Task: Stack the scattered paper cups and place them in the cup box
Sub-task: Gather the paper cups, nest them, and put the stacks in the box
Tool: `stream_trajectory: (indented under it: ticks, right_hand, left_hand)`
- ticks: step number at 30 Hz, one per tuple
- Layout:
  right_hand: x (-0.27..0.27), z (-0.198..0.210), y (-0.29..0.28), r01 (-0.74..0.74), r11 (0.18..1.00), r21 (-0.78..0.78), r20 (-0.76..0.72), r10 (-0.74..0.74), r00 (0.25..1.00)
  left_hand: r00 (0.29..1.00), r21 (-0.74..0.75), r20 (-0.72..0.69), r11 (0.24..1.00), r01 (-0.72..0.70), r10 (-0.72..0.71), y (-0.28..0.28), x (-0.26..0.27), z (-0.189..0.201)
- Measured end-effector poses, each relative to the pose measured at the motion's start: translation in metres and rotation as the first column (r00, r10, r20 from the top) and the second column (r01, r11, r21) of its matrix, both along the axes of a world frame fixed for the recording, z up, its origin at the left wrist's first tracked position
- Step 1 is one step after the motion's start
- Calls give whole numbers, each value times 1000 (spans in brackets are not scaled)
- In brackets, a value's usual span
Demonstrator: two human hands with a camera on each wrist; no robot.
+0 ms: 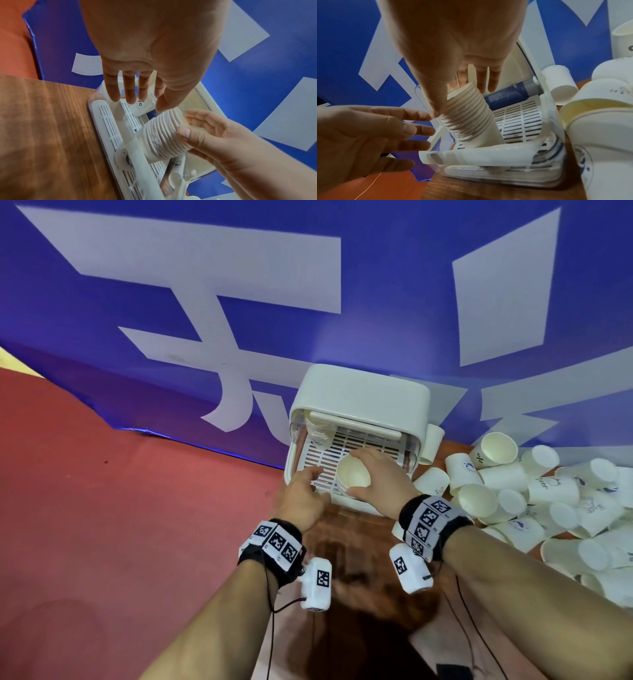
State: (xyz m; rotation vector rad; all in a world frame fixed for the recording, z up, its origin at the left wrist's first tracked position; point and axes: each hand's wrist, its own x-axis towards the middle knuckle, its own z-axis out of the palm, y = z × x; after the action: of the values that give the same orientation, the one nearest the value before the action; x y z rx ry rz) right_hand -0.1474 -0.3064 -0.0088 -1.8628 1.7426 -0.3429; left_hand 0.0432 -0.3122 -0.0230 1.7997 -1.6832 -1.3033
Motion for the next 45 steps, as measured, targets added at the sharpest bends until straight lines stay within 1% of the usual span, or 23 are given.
stream_trajectory:
  ticks: [3, 6, 11, 16, 18, 22, 26, 29, 32, 36, 42, 45]
  right_hand:
    - [-2, 2, 2, 10, 999, 38, 60, -12, 998]
    - [-8, -2, 9, 75, 993, 95, 115, -86, 990]
    - [-15, -11, 15, 145, 953, 266, 198, -202, 959]
    - [-9, -13, 8, 180, 944, 278, 219, -245, 944]
    - [-5, -11, 4, 212, 944, 254, 268, -279, 922]
    - [2, -6, -7, 290, 925, 247, 381, -367, 848]
    - [9, -12, -16, 387, 880, 275, 383, -470, 795]
    - [13, -9, -22, 432, 861, 268, 434, -508, 744]
    - [16, 0, -26, 439, 863, 250, 440, -505, 742]
    - [18, 8, -28, 423, 854, 303, 438, -519, 735]
    - [19, 10, -31, 389, 856, 340, 474, -513, 716]
    - [18, 4, -34, 365, 855, 369, 512, -515, 688]
  left_hand:
    - [1000, 37, -6, 999, 5, -5, -1, -5, 2]
    - [1000, 75, -13, 997, 8, -7, -3, -9, 3]
    - [997, 150, -78, 988, 28, -17, -7, -20, 4]
    - [984, 152, -175, 988, 10, 17, -11, -25, 5]
    - [974, 146, -222, 989, -8, 40, -16, -25, 7]
    - [963, 133, -265, 991, -15, 50, -27, -28, 13]
    - [958, 70, -280, 996, -49, 67, -37, -35, 17]
    - [952, 64, -294, 996, -67, 84, -44, -38, 12]
    - [948, 91, -303, 993, -70, 95, -50, -39, 2]
    - [930, 152, -344, 985, -77, 126, -56, -42, -3]
    - [915, 170, -390, 984, -42, 107, -63, -44, -7]
    - [927, 174, -367, 985, -9, 73, -66, -44, -8]
